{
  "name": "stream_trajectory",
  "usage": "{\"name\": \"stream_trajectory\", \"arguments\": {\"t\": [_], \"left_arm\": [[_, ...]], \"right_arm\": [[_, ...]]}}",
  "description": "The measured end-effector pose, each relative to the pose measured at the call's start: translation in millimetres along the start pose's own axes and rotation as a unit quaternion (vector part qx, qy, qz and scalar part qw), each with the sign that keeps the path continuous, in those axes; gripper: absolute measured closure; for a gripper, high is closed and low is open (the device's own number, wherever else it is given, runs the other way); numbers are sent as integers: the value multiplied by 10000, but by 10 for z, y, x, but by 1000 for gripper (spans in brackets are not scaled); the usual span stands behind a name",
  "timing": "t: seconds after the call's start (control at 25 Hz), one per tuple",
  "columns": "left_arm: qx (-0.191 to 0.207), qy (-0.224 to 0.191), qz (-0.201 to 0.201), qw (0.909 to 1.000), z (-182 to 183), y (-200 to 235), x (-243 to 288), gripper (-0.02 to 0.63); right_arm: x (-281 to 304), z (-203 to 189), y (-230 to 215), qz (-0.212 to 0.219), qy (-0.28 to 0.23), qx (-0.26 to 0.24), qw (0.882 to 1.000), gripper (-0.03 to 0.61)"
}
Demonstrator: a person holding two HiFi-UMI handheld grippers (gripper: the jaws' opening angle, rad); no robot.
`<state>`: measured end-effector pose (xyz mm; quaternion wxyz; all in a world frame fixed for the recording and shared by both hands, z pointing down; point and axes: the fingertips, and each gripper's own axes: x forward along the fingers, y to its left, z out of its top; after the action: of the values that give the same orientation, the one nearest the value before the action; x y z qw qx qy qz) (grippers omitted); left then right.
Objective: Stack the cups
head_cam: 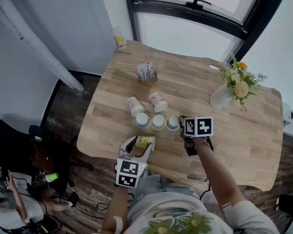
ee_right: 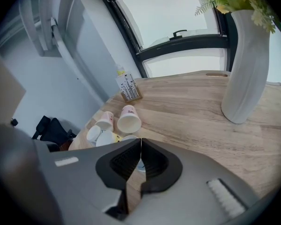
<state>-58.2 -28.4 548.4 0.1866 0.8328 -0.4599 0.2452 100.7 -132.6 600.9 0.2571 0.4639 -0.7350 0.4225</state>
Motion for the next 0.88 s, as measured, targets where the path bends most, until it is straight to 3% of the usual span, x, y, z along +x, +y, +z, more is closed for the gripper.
{"name": "stream_trajectory", "arguments": {"t": [0.28, 0.48, 0.68, 0.88], "left_arm": [[-43, -7, -17, 10000, -10, 34, 17, 376], [-30, -8, -14, 10000, -31, 64, -1, 376], [-107, -103, 16, 9999, 24, 71, -62, 376], [-97, -90, 134, 9998, -44, 139, -146, 376]], "right_arm": [[25, 19, 32, -6, -54, -49, 10000, 572], [-93, 115, 102, -51, -356, -255, 9990, 458], [-346, 210, 442, 2, -790, -1590, 9841, 408], [-393, -17, 1045, 498, -720, -3220, 9427, 363]]}}
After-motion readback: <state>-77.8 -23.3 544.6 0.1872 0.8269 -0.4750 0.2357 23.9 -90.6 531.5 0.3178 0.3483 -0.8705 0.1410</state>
